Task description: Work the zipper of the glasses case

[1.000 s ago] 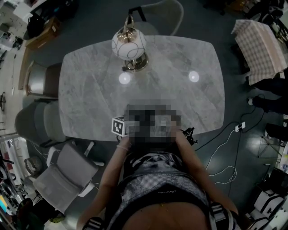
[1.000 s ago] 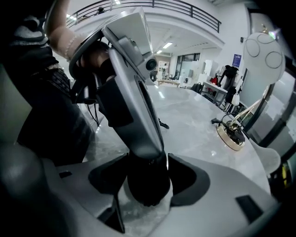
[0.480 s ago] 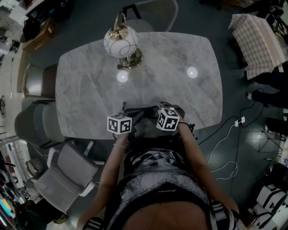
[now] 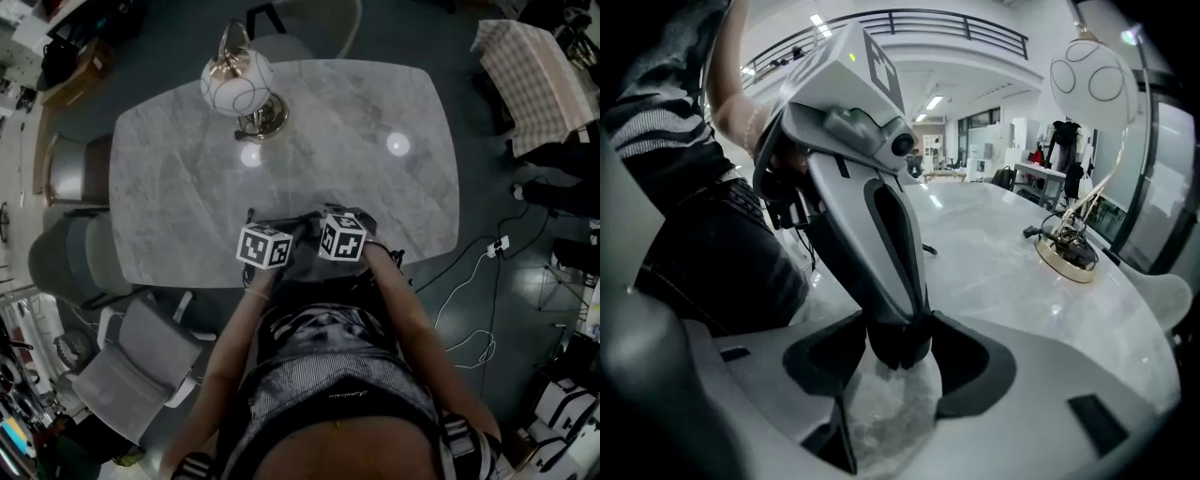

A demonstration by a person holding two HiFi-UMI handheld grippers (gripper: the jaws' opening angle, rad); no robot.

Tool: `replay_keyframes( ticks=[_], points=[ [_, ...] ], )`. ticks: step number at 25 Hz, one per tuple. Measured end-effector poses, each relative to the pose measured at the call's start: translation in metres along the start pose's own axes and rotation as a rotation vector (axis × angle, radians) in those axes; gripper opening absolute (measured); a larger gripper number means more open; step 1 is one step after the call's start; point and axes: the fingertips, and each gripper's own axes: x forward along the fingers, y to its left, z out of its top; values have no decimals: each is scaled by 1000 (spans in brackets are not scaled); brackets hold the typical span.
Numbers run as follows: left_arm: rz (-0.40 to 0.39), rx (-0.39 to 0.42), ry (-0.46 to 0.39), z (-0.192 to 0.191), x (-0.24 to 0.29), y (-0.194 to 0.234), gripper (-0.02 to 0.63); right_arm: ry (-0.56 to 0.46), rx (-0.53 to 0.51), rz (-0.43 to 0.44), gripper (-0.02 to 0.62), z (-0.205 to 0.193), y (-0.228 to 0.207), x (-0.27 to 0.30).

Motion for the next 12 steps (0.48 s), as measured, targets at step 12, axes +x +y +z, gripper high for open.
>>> replay_keyframes(
  ticks=[12],
  points=[
    [-327,-151,-232,33,-39,-22,8,-97,152,-27,313,-18,-11,-35]
  ],
)
